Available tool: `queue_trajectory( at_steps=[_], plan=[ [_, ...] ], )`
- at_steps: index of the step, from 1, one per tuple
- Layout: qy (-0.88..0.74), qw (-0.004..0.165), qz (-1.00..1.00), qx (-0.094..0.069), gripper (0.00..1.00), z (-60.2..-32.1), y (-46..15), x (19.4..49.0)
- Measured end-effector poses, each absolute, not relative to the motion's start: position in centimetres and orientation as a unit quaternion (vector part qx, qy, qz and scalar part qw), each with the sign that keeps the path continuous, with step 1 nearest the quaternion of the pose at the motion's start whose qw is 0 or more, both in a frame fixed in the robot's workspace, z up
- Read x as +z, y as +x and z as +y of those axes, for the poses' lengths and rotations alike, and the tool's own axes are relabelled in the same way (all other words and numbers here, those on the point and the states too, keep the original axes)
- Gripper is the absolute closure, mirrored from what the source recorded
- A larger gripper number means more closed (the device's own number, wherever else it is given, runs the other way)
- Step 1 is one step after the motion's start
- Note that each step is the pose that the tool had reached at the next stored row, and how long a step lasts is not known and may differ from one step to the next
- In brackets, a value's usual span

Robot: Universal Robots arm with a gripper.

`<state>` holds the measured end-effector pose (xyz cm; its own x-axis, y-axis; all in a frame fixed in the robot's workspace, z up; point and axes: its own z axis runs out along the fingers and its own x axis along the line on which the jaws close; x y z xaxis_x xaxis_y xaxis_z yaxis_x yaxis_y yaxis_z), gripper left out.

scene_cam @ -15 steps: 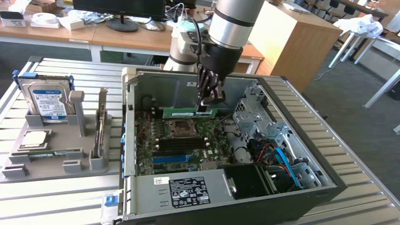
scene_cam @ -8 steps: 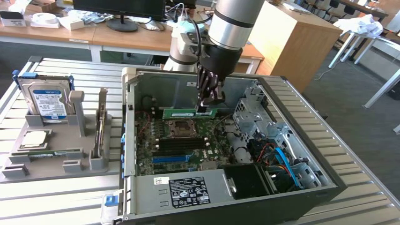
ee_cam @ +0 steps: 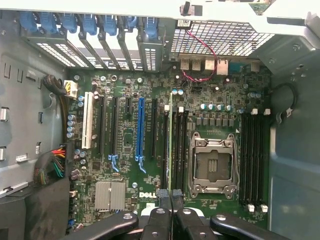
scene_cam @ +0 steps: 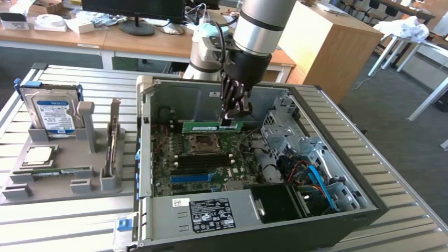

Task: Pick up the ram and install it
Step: 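Insert the ram into the slot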

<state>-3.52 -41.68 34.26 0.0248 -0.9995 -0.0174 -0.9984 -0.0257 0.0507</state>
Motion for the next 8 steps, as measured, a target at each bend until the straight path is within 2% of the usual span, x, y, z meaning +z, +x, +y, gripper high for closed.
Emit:
queue_trajectory(
  at_steps=[8],
  plan=[
    [0.716,0.011,-0.698,-0.024,0.88,-41.69,-3.52,33.96]
  ],
)
